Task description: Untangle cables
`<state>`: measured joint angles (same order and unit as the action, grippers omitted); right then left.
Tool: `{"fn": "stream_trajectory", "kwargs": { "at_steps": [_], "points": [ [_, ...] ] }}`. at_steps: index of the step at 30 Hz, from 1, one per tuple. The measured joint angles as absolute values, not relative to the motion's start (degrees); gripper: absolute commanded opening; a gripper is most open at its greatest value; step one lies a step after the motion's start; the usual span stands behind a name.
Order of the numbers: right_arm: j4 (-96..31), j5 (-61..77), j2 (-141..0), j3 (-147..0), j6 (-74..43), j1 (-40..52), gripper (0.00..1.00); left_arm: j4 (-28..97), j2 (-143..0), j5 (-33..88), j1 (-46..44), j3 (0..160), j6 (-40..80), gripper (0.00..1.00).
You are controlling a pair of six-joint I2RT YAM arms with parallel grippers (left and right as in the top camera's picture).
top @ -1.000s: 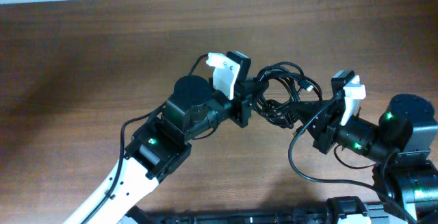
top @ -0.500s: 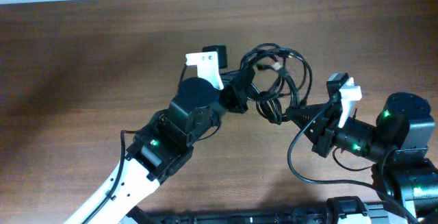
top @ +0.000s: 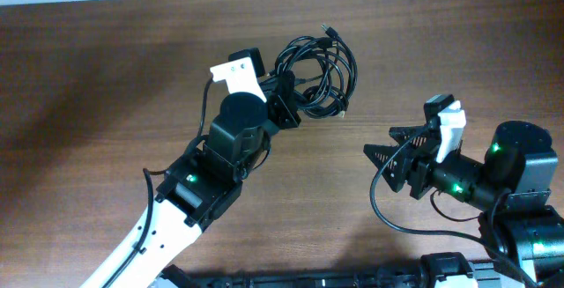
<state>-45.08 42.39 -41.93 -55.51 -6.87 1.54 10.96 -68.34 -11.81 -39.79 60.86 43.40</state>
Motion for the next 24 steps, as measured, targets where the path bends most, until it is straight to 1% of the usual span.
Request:
{"fn": "stream_trajectory", "kwargs": {
  "at_steps": [3, 7, 10, 13, 19, 24],
  "points": [
    [-45.1, 37.7, -41.9, -55.5, -8.1, 1.6, 0.75, 10.9, -68.3, -9.4, -39.8, 60.9, 37.9, 0.00],
    [-44.5, 33.8, -41.9, -55.5, -9.3, 1.6, 0.76, 10.9, -68.3, -0.8, -39.8, 60.9, 31.9, 0.00],
    [-44.1, 33.2, -41.9, -55.5, -9.3, 1.6, 0.78, 10.8, -68.3, 4.4, -39.8, 60.9, 30.8, 0.00],
    [-44.1, 32.9, -41.9, -55.5, -9.4, 1.6, 0.80, 10.5, -68.3, 6.6, -39.8, 60.9, 30.8, 0.00],
    [-43.7, 32.9, -42.2, -55.5, -9.5, 1.6, 0.80, 9.0, -68.3, 12.8, -40.0, 60.9, 30.6, 0.00],
    [-43.6, 32.8, -46.1, -55.5, -9.5, 1.6, 0.80, 8.4, -68.3, 14.1, -41.9, 60.9, 30.4, 0.00]
  ]
}}
